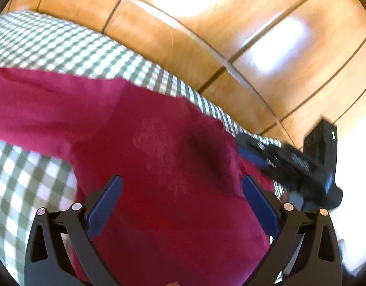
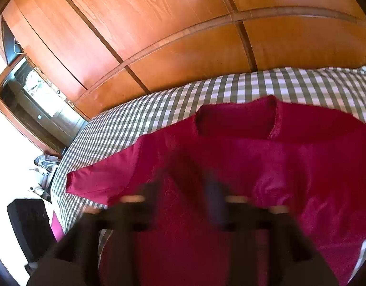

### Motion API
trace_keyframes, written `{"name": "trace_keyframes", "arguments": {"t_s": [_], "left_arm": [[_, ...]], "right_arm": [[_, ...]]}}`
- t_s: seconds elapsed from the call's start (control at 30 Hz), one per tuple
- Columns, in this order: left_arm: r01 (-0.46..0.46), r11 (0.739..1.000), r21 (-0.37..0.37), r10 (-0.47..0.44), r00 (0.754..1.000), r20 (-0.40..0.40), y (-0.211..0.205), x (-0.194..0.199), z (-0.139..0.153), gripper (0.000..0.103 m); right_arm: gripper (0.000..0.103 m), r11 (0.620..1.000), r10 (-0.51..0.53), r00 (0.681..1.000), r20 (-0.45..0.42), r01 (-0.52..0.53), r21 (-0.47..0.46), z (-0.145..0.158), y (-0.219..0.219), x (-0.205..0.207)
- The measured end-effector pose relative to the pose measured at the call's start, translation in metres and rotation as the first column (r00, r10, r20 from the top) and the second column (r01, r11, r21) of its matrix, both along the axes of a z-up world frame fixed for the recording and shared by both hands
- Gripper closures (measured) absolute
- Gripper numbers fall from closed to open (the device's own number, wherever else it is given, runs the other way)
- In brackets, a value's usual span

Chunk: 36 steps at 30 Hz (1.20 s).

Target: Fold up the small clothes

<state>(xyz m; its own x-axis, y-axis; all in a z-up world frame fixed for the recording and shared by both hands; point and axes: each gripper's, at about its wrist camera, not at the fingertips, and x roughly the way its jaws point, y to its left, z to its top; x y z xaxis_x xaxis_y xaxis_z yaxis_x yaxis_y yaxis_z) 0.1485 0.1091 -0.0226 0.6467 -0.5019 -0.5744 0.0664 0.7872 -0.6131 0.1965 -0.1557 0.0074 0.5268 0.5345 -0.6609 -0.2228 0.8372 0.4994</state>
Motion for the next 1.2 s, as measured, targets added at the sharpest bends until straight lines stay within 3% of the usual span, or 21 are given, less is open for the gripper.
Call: {"name": "trace_keyframes", "arguments": {"t_s": [0.07,0.17,0.3,0.37,0.5,0.6,0.67,0.73,0.9,1.0,1.1,1.2], "left_arm": [[0.025,1.0,-0.018,-0.025,0.999,-0.029,-0.001,0.007,0.001,0.004],[0.024,0.997,-0.076,-0.031,0.995,-0.098,-0.003,0.022,-0.005,0.004],[0.007,0.997,-0.083,-0.019,0.99,-0.14,-0.014,0.042,-0.016,0.005],[0.026,0.998,-0.059,-0.035,0.986,-0.163,-0.026,0.055,-0.02,0.019],[0.07,0.998,0.004,-0.067,0.979,-0.194,-0.049,0.081,-0.034,0.027],[0.103,0.995,0.012,-0.098,0.971,-0.217,-0.066,0.097,-0.046,0.041],[0.136,0.99,0.027,-0.127,0.97,-0.207,-0.075,0.103,-0.047,0.073],[0.162,0.986,0.03,-0.153,0.969,-0.196,-0.084,0.108,-0.042,0.092],[0.148,0.987,-0.068,-0.147,0.989,0.018,-0.063,0.097,0.026,0.097],[0.117,0.992,-0.057,-0.109,0.987,0.114,-0.04,0.085,0.058,0.097],[0.046,0.999,0.023,-0.048,0.992,0.116,-0.017,0.083,0.061,0.097],[0.004,0.995,0.095,-0.005,1.0,0.004,-0.004,0.095,0.025,0.097]], "right_arm": [[0.043,1.0,-0.017,1.0,0.017,0.017,0.011,0.003,-0.017,-0.012],[0.034,0.997,-0.075,0.996,0.048,0.076,-0.016,0.007,-0.05,-0.041],[0.031,0.978,-0.196,0.979,0.047,0.199,-0.069,0.003,-0.107,-0.081],[0.03,0.956,-0.277,0.96,0.028,0.278,-0.097,-0.007,-0.138,-0.096],[0.03,0.912,-0.388,0.922,-0.006,0.383,-0.149,-0.025,-0.179,-0.11],[0.03,0.891,-0.428,0.903,-0.028,0.416,-0.18,-0.036,-0.193,-0.108],[0.03,0.883,-0.443,0.895,-0.04,0.428,-0.192,-0.042,-0.201,-0.105],[0.03,0.879,-0.455,0.889,-0.052,0.439,-0.184,-0.049,-0.202,-0.096],[0.03,0.864,-0.489,0.871,-0.037,0.479,-0.157,-0.049,-0.206,-0.076],[0.027,0.862,-0.494,0.869,-0.017,0.487,-0.139,-0.043,-0.204,-0.071],[0.026,0.86,-0.492,0.871,-0.006,0.485,-0.156,-0.044,-0.197,-0.068],[0.027,0.846,-0.509,0.861,-0.028,0.493,-0.203,-0.056,-0.195,-0.062]]}}
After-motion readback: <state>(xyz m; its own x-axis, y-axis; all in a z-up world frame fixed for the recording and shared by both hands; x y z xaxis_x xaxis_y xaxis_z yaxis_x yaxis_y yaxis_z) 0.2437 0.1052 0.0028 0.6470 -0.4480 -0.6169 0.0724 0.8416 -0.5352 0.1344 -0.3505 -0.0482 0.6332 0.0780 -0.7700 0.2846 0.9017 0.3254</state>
